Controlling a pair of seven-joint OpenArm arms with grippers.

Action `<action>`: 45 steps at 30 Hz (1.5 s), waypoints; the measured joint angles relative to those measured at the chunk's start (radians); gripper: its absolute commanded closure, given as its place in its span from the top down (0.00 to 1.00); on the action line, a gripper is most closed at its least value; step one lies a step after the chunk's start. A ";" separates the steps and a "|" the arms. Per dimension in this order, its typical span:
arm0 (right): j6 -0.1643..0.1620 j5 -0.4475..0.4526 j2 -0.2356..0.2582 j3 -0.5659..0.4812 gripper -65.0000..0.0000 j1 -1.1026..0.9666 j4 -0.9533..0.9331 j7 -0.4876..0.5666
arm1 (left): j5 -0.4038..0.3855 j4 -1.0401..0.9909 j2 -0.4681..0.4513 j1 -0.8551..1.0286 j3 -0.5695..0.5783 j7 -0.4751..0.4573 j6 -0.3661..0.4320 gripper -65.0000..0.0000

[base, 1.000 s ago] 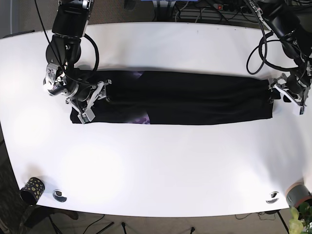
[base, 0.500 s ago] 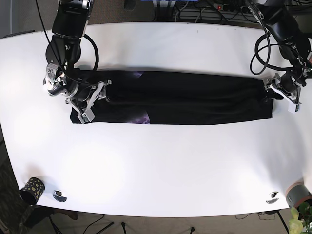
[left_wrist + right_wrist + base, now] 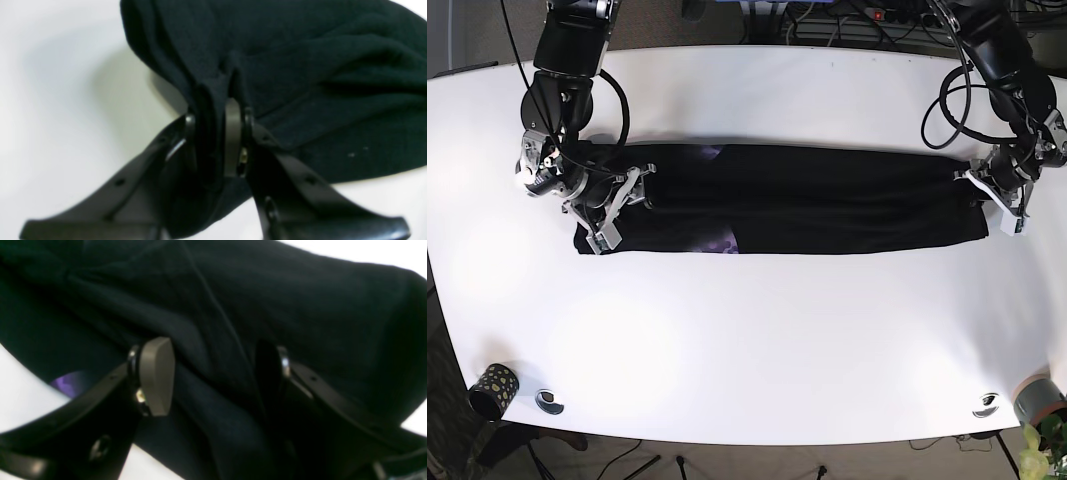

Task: Fold the T-shirt properly
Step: 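Grasp the strip's end with the left gripper and fold it toward the right gripper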

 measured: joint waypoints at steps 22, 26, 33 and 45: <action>-0.001 -0.002 -0.015 0.004 0.55 0.003 0.002 0.000 | -0.001 0.327 0.159 0.018 0.510 0.001 0.050 0.10; 0.000 0.000 -0.035 0.003 0.55 0.003 0.002 0.000 | 0.007 0.288 0.203 -0.016 0.568 -0.010 0.055 0.11; 0.000 0.000 -0.032 0.004 0.55 0.003 0.002 -0.003 | 0.188 0.209 0.303 -0.039 0.636 0.007 0.090 0.17; 0.000 0.000 -0.034 0.003 0.55 0.005 0.020 -0.005 | 0.262 0.212 0.351 -0.050 0.694 0.000 0.092 0.52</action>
